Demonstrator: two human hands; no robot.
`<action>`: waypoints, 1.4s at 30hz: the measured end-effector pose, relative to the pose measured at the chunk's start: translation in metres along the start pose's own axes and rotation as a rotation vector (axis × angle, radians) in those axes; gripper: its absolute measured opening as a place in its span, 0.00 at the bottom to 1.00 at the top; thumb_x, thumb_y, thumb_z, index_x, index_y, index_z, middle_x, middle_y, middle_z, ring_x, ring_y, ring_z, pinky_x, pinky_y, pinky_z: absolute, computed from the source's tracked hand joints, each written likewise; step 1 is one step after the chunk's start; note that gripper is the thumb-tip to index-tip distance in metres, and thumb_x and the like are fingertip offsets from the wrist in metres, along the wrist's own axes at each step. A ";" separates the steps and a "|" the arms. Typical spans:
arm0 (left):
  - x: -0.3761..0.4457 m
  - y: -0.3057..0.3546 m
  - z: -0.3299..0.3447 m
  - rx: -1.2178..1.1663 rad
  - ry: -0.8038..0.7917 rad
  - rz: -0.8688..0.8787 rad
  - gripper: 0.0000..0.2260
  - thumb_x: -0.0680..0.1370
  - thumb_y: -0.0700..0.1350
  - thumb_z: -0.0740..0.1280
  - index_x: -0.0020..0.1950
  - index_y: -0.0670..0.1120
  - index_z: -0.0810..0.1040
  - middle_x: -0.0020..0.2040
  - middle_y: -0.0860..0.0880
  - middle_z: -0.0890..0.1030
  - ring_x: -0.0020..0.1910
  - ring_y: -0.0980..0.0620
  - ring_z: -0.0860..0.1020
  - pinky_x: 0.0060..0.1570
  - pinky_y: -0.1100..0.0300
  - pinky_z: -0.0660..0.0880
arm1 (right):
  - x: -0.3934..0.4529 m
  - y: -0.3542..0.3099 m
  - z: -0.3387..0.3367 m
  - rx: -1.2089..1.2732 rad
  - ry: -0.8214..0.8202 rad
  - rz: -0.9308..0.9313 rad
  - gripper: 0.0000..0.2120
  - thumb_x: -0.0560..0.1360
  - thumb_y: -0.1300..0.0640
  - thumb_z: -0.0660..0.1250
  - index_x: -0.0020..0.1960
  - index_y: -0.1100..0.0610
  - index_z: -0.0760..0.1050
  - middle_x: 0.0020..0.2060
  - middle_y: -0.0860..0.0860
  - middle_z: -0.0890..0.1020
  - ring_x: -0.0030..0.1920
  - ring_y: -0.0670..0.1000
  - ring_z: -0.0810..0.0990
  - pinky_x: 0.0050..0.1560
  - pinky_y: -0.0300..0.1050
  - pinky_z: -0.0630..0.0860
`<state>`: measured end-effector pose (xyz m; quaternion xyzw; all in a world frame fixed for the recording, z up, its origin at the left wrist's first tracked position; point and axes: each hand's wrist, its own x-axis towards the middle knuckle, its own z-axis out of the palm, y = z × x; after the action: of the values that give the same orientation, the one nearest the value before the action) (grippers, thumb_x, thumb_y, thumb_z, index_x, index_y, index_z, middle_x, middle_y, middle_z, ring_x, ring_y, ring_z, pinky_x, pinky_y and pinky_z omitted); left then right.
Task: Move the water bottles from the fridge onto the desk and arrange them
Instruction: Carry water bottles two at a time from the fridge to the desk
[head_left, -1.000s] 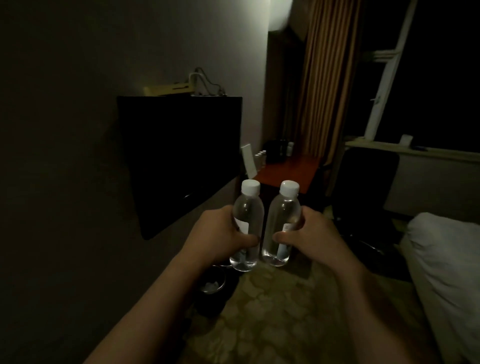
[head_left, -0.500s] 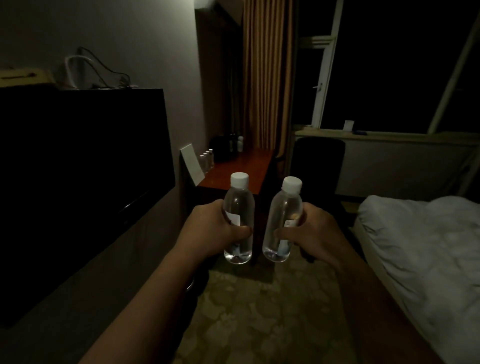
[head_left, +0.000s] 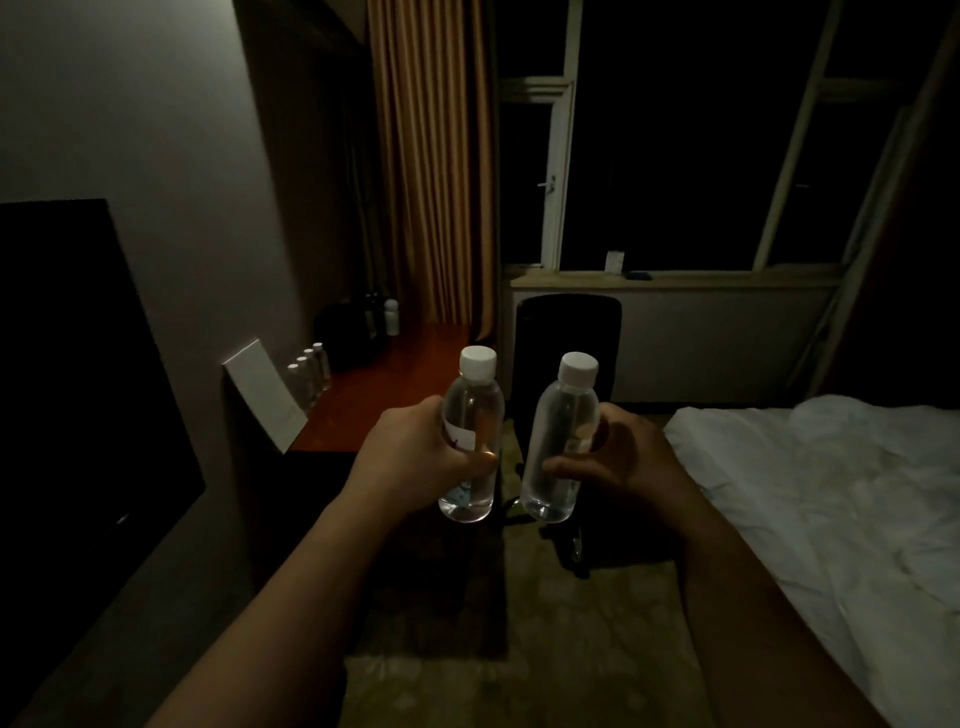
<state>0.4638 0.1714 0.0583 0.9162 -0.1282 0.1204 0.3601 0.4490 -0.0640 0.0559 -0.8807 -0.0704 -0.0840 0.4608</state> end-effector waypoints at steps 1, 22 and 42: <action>0.020 -0.004 0.004 -0.013 -0.005 0.005 0.21 0.68 0.55 0.78 0.57 0.52 0.77 0.47 0.57 0.82 0.47 0.61 0.80 0.48 0.58 0.80 | 0.017 0.008 0.000 0.033 0.015 0.007 0.23 0.65 0.50 0.80 0.56 0.50 0.74 0.49 0.45 0.81 0.48 0.43 0.81 0.39 0.34 0.75; 0.475 -0.095 0.156 -0.027 0.109 -0.228 0.23 0.67 0.53 0.79 0.57 0.50 0.77 0.50 0.54 0.83 0.48 0.58 0.82 0.51 0.54 0.82 | 0.511 0.169 -0.035 0.020 -0.191 -0.018 0.23 0.65 0.54 0.80 0.56 0.50 0.75 0.51 0.46 0.80 0.52 0.47 0.79 0.52 0.46 0.78; 0.743 -0.298 0.158 0.195 0.317 -0.465 0.21 0.66 0.59 0.78 0.53 0.53 0.75 0.45 0.56 0.81 0.44 0.59 0.79 0.46 0.57 0.80 | 0.876 0.204 0.120 0.006 -0.399 -0.210 0.23 0.62 0.51 0.80 0.54 0.46 0.75 0.47 0.43 0.81 0.47 0.40 0.79 0.41 0.35 0.74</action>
<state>1.2773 0.1629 -0.0093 0.9211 0.1553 0.1878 0.3037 1.3548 -0.0398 0.0114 -0.8665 -0.2516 0.0444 0.4289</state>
